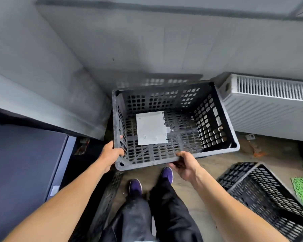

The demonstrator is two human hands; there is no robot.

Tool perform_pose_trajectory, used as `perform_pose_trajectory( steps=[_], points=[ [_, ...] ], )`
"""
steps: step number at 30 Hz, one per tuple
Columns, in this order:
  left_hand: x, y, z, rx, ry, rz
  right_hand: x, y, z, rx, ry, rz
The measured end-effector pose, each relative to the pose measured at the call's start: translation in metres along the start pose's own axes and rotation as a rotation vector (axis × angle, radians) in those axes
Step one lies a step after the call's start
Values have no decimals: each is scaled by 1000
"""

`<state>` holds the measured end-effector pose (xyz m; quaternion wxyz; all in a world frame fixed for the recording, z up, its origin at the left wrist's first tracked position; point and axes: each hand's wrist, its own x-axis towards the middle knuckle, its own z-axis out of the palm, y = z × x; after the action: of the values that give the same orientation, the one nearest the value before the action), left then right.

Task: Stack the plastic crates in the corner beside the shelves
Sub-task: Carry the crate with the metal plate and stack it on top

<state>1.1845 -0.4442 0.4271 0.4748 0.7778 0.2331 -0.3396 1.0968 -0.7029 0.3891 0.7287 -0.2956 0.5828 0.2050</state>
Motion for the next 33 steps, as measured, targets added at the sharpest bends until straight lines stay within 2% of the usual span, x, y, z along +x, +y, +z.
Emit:
perform_pose_trajectory(
  steps=[12,23,28,33],
  points=[
    [112,4,-38,83,65,-43,60,4,73,191,-19,143],
    [238,-4,-58,194,64,36,144,18,135,319,-4,63],
    [283,-14,-63,125,57,64,179,25,156,358,-18,47],
    [312,-32,-62,136,177,72,197,41,170,381,3,-10]
  ],
)
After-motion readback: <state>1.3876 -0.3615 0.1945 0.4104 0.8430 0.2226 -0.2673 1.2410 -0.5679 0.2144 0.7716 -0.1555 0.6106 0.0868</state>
